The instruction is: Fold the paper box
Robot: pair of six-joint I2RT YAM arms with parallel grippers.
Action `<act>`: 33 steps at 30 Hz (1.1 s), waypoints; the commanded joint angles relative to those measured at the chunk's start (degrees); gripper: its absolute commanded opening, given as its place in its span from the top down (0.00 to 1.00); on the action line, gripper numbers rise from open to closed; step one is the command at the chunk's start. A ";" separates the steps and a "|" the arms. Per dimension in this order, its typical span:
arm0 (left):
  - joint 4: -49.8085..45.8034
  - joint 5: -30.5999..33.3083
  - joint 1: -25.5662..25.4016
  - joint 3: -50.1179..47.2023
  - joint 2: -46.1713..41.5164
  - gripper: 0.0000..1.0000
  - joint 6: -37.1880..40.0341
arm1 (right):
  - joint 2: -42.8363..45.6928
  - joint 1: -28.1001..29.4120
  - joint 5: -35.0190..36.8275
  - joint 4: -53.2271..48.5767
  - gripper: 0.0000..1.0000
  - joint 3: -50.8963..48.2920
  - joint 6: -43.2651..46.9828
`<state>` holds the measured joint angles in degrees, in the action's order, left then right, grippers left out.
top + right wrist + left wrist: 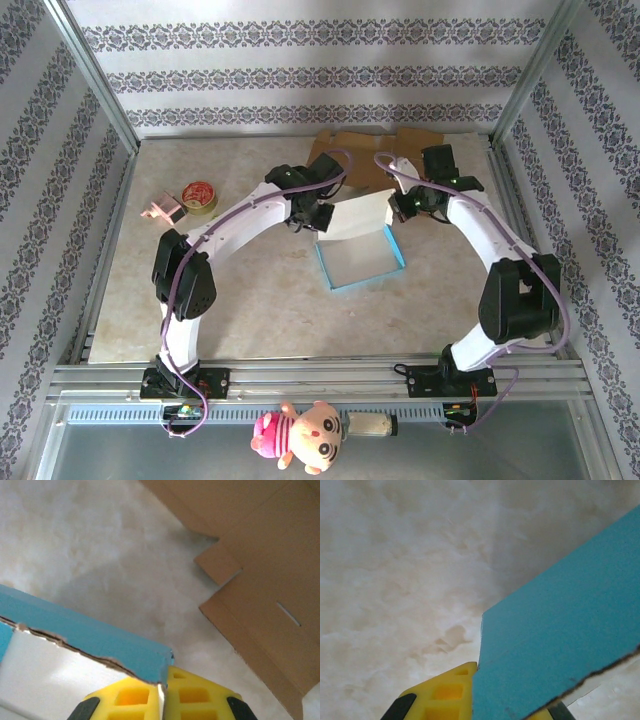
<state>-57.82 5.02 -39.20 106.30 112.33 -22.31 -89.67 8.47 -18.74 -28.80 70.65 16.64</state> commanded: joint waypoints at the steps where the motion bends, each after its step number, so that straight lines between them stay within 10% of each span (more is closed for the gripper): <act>1: 1.02 8.18 2.33 -0.56 -3.08 0.97 -3.18 | 5.55 2.78 3.77 15.50 1.00 -4.80 -19.76; 10: 20.83 6.62 5.89 -15.07 -9.23 0.97 -13.19 | 4.97 10.39 12.71 32.44 1.00 -15.60 -44.62; 33: 41.24 1.74 4.33 -43.92 -21.74 0.92 -31.19 | 12.65 20.93 27.81 50.76 1.00 -37.31 -48.19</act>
<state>-18.28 6.42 -34.94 65.41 92.01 -48.77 -78.24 28.80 6.44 19.25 35.73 -31.16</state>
